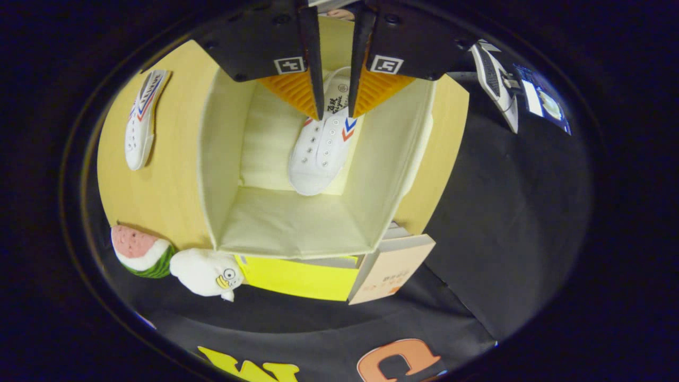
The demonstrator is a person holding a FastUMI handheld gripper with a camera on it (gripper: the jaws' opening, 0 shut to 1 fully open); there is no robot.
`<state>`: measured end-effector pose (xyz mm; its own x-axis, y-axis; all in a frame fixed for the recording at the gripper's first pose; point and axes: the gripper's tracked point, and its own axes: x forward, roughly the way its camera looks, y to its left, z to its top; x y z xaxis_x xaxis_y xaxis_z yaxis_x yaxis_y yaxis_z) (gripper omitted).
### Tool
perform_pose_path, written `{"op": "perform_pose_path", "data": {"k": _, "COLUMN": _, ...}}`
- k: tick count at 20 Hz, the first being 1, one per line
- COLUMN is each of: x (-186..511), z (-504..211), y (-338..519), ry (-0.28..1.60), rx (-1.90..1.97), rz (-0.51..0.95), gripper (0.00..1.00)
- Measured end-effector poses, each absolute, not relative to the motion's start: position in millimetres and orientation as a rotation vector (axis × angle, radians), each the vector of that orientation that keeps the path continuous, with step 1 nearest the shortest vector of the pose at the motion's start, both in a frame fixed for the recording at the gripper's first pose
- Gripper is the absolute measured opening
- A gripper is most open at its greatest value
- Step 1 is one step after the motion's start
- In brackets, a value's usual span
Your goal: Open the storage box then place both shoes into the box .Put the left shoe in first, then the right shoe, with the right side of both shoes facing outward in a uniform manner.
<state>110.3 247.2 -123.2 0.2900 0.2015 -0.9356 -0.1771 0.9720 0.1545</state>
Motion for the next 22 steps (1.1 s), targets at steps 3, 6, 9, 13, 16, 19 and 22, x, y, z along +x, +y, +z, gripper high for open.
{"op": "perform_pose_path", "data": {"k": 3, "x": 100.1, "z": -106.7, "y": 237.4, "ry": 1.201, "rx": 0.006, "rz": 0.25, "gripper": 0.41}}
{"op": "perform_pose_path", "data": {"k": 6, "x": 82.5, "z": -96.0, "y": 232.9, "ry": 1.176, "rx": 0.021, "rz": 0.27, "gripper": 0.41}}
{"op": "perform_pose_path", "data": {"k": 9, "x": 77.2, "z": -86.4, "y": 218.1, "ry": 1.104, "rx": 0.022, "rz": 0.263, "gripper": 0.41}}
{"op": "perform_pose_path", "data": {"k": 13, "x": 92.1, "z": -69.4, "y": 184.5, "ry": 0.945, "rx": -0.003, "rz": 0.197, "gripper": 0.42}}
{"op": "perform_pose_path", "data": {"k": 16, "x": 83.2, "z": -66.0, "y": 176.2, "ry": 0.924, "rx": 0.003, "rz": 0.21, "gripper": 0.42}}
{"op": "perform_pose_path", "data": {"k": 19, "x": 69.6, "z": -64.0, "y": 178.5, "ry": 0.937, "rx": -0.037, "rz": 0.329, "gripper": 0.49}}
{"op": "perform_pose_path", "data": {"k": 22, "x": 69.6, "z": -52.7, "y": 169.0, "ry": 0.892, "rx": -0.019, "rz": 0.373, "gripper": 0.6}}
